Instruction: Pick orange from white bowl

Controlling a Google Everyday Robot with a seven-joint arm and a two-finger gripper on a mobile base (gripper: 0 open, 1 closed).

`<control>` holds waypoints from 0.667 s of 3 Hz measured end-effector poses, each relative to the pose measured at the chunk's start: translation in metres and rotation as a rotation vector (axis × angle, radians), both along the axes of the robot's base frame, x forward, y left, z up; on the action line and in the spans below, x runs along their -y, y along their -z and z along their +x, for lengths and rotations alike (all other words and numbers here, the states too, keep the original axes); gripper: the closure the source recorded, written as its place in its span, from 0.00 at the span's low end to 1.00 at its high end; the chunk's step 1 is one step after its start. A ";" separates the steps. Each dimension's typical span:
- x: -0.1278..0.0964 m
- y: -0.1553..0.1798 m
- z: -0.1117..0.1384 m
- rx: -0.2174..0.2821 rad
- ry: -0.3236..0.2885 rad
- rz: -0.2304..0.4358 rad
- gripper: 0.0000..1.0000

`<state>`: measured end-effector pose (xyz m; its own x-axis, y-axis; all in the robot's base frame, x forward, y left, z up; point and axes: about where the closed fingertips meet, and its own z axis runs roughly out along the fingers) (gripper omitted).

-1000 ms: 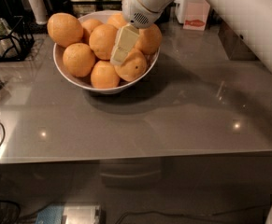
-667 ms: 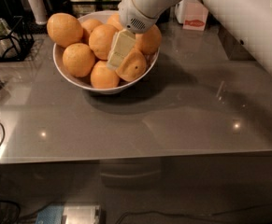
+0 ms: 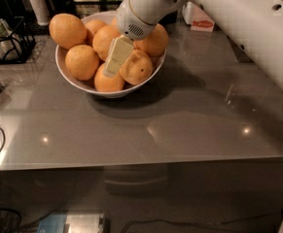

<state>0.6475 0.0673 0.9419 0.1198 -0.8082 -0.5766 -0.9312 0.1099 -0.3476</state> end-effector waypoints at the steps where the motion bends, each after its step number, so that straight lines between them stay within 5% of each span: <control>1: 0.000 0.000 0.000 0.000 0.000 0.000 0.15; 2: 0.000 0.000 0.000 0.000 0.000 0.000 0.38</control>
Offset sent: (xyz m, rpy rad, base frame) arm 0.0000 0.0000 0.0000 0.0000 0.0000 0.0000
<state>0.6475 0.0674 0.9419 0.1199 -0.8082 -0.5765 -0.9312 0.1098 -0.3475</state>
